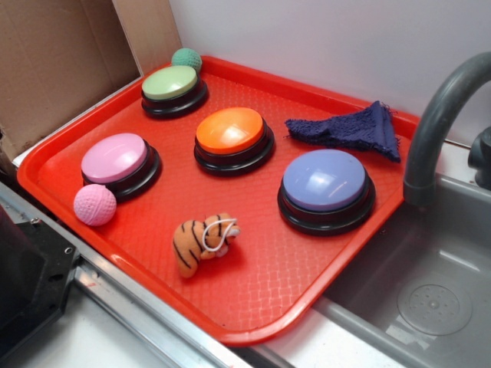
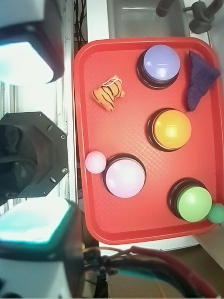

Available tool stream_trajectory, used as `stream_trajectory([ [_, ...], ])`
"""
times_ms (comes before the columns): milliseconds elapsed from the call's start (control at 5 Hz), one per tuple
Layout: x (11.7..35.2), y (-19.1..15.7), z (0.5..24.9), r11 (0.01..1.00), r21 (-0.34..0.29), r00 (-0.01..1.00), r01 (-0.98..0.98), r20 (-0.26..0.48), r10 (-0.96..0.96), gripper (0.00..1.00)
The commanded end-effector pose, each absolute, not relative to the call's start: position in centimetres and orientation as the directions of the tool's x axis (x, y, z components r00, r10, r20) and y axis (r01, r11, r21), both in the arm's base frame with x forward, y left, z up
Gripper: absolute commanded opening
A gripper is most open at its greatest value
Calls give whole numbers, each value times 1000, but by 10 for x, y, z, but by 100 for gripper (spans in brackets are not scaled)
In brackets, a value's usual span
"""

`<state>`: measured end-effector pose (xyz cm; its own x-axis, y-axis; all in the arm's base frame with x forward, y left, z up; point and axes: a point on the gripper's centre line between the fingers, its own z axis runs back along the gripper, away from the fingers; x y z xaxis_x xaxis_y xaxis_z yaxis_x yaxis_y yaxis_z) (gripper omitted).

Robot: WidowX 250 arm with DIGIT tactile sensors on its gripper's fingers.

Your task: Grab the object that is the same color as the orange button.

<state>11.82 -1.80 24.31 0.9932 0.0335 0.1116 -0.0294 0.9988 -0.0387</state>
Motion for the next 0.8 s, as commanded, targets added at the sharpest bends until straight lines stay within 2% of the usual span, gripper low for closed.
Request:
stream_trajectory([
  [0,118,-18,243,999,-39,993,-29,112,34,100],
  [200,133,-53,239,991,-34,985,130,116,-125,100],
  [400,131,-87,237,964,-37,958,265,125,-258,100],
  [600,125,-100,226,893,-47,887,449,146,-438,100],
])
